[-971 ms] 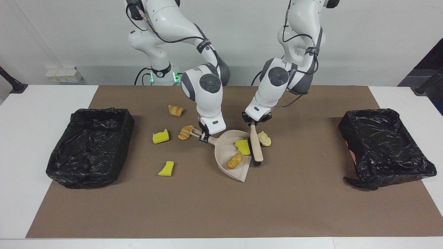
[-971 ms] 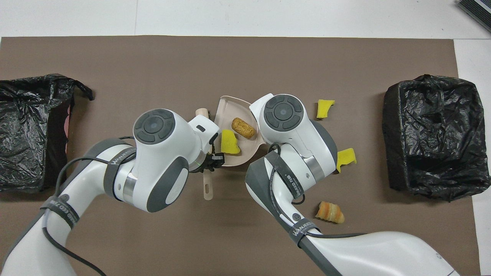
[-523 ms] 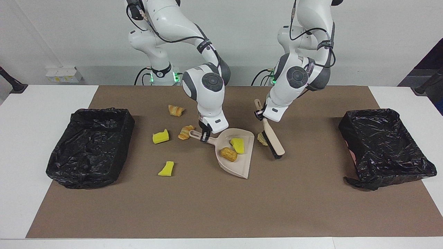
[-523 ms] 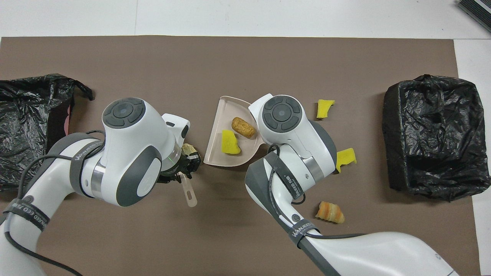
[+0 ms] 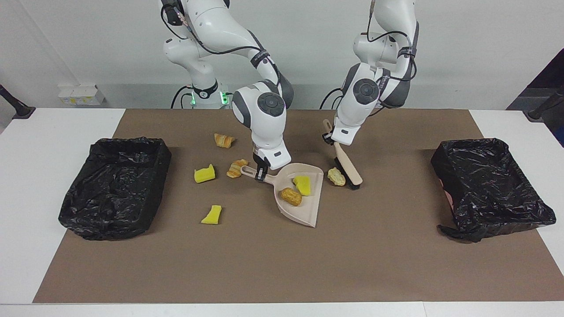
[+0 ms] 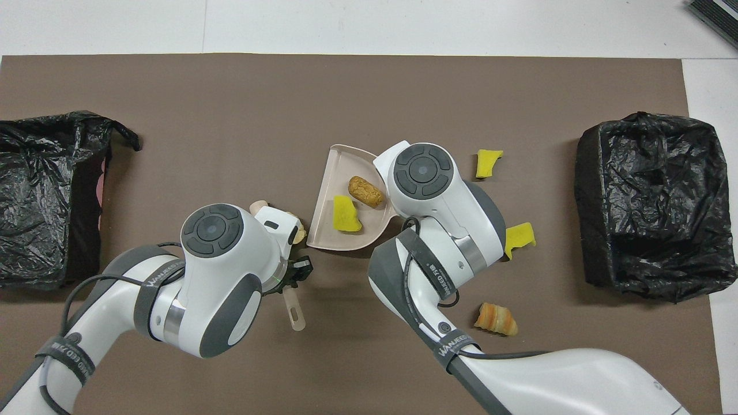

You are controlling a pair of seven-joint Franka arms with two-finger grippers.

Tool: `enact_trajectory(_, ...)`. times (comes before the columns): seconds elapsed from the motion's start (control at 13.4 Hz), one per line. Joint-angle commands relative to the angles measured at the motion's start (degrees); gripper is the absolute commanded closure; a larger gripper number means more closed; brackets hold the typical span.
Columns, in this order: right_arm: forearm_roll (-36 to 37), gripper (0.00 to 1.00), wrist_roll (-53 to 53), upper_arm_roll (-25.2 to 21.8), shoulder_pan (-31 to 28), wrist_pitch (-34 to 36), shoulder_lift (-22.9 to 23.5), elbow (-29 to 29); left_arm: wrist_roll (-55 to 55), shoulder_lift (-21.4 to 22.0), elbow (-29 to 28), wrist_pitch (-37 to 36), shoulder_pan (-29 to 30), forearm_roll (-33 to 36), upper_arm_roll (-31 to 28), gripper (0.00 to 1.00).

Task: Sweep and dump trash in bin
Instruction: 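Brush the debris into the dustpan held by the right gripper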

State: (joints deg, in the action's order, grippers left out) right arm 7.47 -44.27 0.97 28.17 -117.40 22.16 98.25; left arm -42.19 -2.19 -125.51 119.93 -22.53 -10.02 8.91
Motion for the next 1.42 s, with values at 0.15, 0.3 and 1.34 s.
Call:
enact_trajectory(0.15,2.55,1.0,-1.96,0.26,-0.22,-0.28,-1.68,1.94,17.36,-1.42,1.14,4.6,-1.28,0.0,-0.39,1.0)
enact_trajectory(0.3,2.99,1.0,-1.96,0.26,-0.31,-0.02,-1.68,1.94,21.61,-1.33,1.32,5.31,-3.91,-0.61,-0.39,1.0)
enact_trajectory(1.34,2.73,1.0,-5.65,0.35,-1.89,-0.2,-2.64,1.59,12.41,14.2,0.04,-18.79,-6.55,2.46,-0.12,1.0)
